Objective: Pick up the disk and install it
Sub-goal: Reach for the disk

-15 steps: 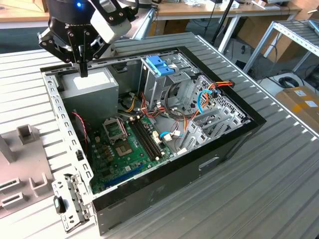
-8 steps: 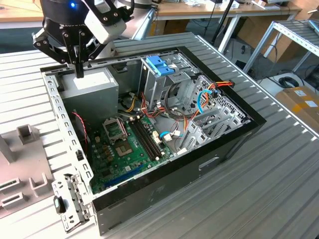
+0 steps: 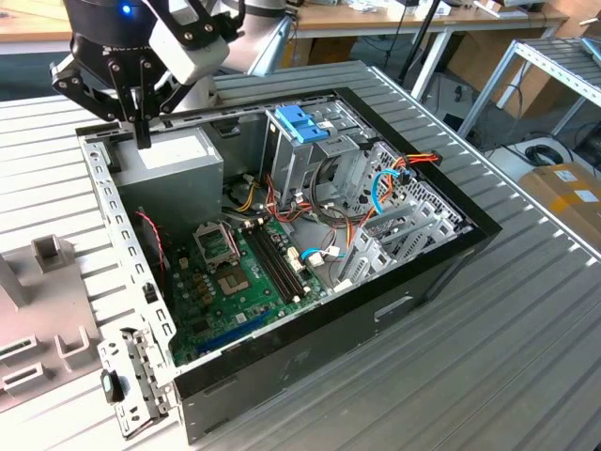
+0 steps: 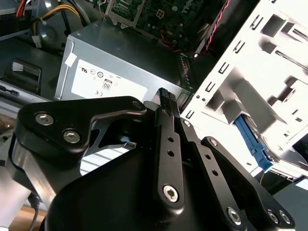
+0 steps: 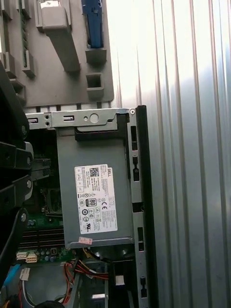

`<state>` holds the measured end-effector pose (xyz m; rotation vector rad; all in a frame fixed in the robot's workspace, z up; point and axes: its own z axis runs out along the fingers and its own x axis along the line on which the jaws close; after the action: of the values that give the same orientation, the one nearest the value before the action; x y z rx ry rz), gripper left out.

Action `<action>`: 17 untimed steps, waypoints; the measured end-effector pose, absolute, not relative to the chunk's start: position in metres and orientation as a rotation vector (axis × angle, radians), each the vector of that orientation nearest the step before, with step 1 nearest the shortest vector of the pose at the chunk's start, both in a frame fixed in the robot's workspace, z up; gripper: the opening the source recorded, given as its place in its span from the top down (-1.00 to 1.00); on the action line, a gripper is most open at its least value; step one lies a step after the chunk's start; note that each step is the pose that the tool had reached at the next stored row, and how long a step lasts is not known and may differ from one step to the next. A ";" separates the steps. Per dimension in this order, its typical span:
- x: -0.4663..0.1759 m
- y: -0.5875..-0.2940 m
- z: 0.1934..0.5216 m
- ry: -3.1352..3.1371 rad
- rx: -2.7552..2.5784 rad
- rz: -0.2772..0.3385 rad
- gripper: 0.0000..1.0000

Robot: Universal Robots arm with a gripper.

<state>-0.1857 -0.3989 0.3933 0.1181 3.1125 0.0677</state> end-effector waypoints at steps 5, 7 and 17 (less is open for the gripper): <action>-0.193 -0.399 0.393 3.112 0.118 0.068 0.80; -0.196 -0.399 0.393 3.112 0.118 0.068 0.80; -0.208 -0.399 0.393 3.113 0.118 0.068 0.80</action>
<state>-0.2085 -0.3989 0.3933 0.1180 3.1125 0.0676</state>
